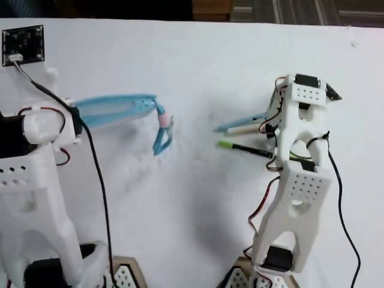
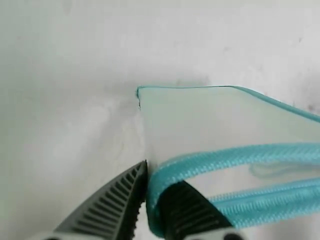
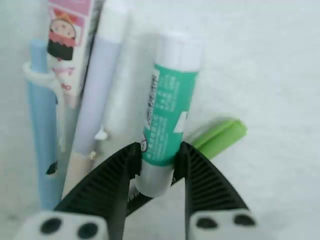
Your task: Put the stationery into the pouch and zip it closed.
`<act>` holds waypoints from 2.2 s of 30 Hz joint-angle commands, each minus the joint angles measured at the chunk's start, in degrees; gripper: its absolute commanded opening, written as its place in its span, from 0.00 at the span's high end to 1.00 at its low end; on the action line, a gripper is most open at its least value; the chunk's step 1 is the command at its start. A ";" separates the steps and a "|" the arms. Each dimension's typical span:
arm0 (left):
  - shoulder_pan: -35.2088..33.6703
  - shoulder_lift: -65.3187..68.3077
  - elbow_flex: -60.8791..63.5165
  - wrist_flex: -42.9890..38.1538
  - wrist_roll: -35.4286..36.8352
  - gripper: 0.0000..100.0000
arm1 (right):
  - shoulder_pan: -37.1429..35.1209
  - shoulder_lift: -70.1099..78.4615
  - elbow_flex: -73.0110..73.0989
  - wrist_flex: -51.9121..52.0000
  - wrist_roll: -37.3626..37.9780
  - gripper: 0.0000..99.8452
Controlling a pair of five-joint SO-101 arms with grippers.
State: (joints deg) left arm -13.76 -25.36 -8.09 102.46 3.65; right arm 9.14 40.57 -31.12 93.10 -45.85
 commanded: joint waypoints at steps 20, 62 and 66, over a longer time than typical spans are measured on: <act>-0.57 -1.80 -0.79 -1.05 -0.44 0.98 | -22.11 -49.63 -11.69 8.22 11.43 0.98; -0.57 -1.80 -0.70 -0.97 -0.18 0.98 | -51.91 -81.27 62.77 -84.97 43.87 0.98; -0.57 -1.80 -0.70 -1.05 -0.18 0.98 | -57.10 -75.82 61.19 -85.05 43.78 0.98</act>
State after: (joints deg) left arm -13.76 -25.36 -8.09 102.46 3.65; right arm -44.84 -37.32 33.32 9.23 -2.68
